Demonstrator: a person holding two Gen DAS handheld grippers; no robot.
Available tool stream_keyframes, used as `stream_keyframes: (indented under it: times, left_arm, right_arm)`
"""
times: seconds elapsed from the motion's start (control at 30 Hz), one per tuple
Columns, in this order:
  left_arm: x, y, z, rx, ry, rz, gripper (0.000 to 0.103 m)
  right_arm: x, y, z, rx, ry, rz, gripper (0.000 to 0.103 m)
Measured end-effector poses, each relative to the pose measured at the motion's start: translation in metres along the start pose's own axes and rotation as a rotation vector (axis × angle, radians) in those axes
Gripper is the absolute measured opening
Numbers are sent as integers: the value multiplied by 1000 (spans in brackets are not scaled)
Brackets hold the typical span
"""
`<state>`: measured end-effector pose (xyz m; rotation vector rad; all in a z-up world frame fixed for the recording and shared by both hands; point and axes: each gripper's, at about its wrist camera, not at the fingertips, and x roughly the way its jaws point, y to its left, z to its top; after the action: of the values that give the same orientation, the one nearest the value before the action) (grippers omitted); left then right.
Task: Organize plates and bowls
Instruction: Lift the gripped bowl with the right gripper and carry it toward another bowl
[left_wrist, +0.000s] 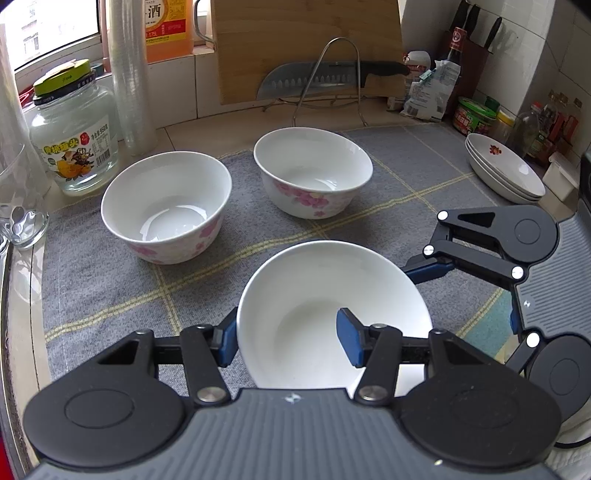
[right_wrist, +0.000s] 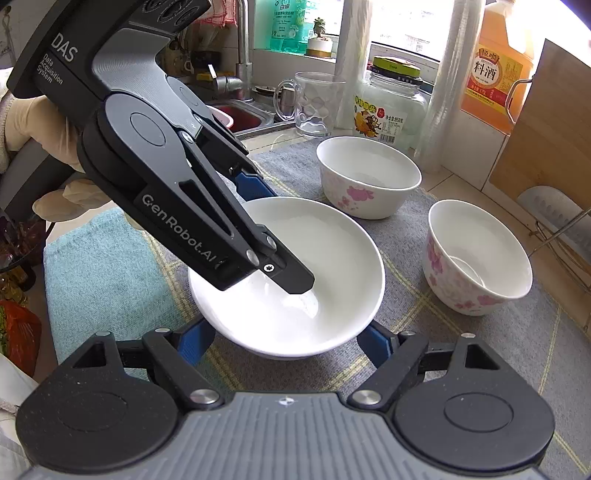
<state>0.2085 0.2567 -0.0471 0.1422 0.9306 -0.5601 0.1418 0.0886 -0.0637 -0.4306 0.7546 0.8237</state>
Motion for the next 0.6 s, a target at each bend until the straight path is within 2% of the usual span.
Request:
stream_keyframes:
  times: [0.6]
  left_arm:
    - [-5, -16, 8, 13, -4, -17, 53]
  right_arm:
    - [-18, -5, 0, 35, 22, 6, 87]
